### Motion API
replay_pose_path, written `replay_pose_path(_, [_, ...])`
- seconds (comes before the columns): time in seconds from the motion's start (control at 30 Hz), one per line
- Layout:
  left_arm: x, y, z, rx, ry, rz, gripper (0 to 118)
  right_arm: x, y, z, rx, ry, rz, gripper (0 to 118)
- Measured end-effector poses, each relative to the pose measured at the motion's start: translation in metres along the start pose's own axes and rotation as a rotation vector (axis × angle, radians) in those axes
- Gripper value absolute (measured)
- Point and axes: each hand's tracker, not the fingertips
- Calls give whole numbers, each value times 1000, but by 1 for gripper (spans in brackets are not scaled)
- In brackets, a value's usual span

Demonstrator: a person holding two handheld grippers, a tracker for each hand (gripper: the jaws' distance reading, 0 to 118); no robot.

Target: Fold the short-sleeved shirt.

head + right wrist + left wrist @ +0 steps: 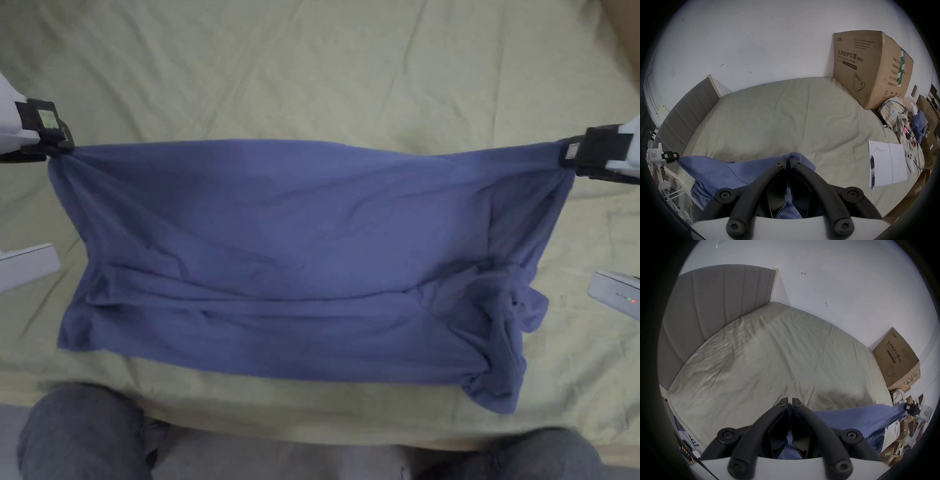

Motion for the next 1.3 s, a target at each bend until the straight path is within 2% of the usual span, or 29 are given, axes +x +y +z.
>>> replay_pose_path(0.2, [-28,-63,24,-12,-3,82,0,12,-74,41,-7,14,-58,2])
replay_pose_path(0.47, [-49,-160,14,-128,102,173,1,24,-172,42,-124,-26,-154,2])
replay_pose_path(0.53, [-51,-171,11,-130,118,186,26,25,-185,39,-150,-35,-180,2])
replay_pose_path(0.57, [-50,-173,12,-126,144,189,47,26,-190,37,-160,-40,-180,3])
replay_pose_path(0.6, [-48,-173,15,-115,170,169,76,25,-191,37,-166,-49,-177,9])
replay_pose_path(0.63, [-46,-169,19,-89,191,143,93,25,-191,40,-165,-54,-180,26])
replay_pose_path(0.67, [-44,-164,25,-52,195,119,97,26,-188,44,-162,-75,-172,33])
replay_pose_path(0.73, [-36,-148,44,59,197,64,105,23,-175,57,-125,-121,-94,52])
replay_pose_path(0.77, [-30,-141,54,126,186,30,112,19,-166,66,-88,-151,-50,78])
replay_pose_path(0.8, [-20,-133,67,211,176,-17,115,17,-156,78,-25,-174,-15,98])
replay_pose_path(0.83, [-11,-127,76,290,177,-69,115,12,-146,90,52,-175,13,102])
replay_pose_path(0.9, [13,-117,100,415,190,-161,115,-3,-130,114,179,-161,69,102])
replay_pose_path(1.0, [50,-120,128,591,176,-261,116,-22,-119,140,393,-141,97,102])
replay_pose_path(1.1, [79,-132,143,678,135,-302,118,-47,-126,156,547,-117,114,112])
replay_pose_path(1.23, [98,-147,146,690,102,-318,117,-73,-141,161,593,-89,116,113])
replay_pose_path(1.27, [99,-149,141,693,85,-324,113,-77,-144,160,592,-91,115,113])
replay_pose_path(1.3, [102,-152,140,694,84,-329,104,-80,-148,159,594,-87,114,112])
